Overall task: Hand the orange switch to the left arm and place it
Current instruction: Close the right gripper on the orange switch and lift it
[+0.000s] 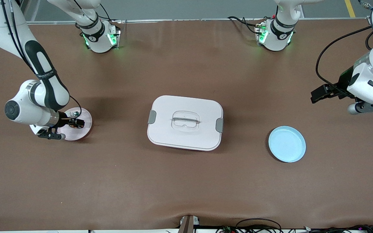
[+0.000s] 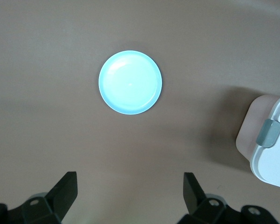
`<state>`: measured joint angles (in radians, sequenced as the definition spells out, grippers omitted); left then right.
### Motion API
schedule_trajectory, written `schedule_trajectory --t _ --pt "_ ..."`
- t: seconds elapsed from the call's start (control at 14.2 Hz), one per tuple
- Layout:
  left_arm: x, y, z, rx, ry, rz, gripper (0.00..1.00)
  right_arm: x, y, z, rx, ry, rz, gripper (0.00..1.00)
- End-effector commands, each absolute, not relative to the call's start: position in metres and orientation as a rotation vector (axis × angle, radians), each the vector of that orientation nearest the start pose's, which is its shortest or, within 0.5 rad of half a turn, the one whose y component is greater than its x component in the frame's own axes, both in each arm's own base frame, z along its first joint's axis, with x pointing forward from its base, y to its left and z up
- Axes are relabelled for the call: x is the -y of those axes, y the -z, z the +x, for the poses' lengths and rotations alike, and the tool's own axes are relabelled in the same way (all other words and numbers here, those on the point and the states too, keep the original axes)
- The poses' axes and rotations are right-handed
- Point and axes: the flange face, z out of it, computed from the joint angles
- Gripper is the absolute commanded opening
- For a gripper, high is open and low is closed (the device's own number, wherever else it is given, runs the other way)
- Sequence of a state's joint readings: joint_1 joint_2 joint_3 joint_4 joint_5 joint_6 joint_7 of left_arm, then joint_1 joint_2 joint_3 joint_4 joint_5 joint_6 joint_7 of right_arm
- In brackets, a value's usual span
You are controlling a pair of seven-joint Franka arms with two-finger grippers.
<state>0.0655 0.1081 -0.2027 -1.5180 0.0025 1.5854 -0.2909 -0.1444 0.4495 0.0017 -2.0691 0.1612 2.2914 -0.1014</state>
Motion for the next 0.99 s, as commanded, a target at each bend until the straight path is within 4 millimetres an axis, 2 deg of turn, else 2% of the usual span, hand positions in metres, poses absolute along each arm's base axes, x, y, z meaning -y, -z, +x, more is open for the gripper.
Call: schedule_trajectory --t 0.0,0.14,0.35,0.49,0.85,0.92 --pt "0.070 -0.605 0.577 0.219 -0.016 -3.132 1.00 0.059 -0.220 0.581 -0.364 -0.391 -2.940 0.00" --pt "0.068 -0.613 0.575 0.224 0.008 -3.132 1.00 0.051 -0.235 0.588 -0.467 -0.440 -2.918 0.00" --pt "0.068 -0.623 0.569 0.196 0.026 -3.136 1.00 0.020 -0.269 0.599 -0.612 -0.551 -2.778 0.00" --pt "0.070 -0.630 0.566 0.196 0.045 -3.147 1.00 0.000 -0.289 0.605 -0.686 -0.587 -2.758 0.00" --pt "0.083 -0.642 0.556 0.158 0.075 -3.151 1.00 -0.099 -0.330 0.615 -0.873 -0.641 -2.595 0.00" --pt "0.097 -0.644 0.553 0.117 0.082 -3.155 1.00 -0.125 -0.340 0.617 -0.919 -0.645 -2.586 0.00"
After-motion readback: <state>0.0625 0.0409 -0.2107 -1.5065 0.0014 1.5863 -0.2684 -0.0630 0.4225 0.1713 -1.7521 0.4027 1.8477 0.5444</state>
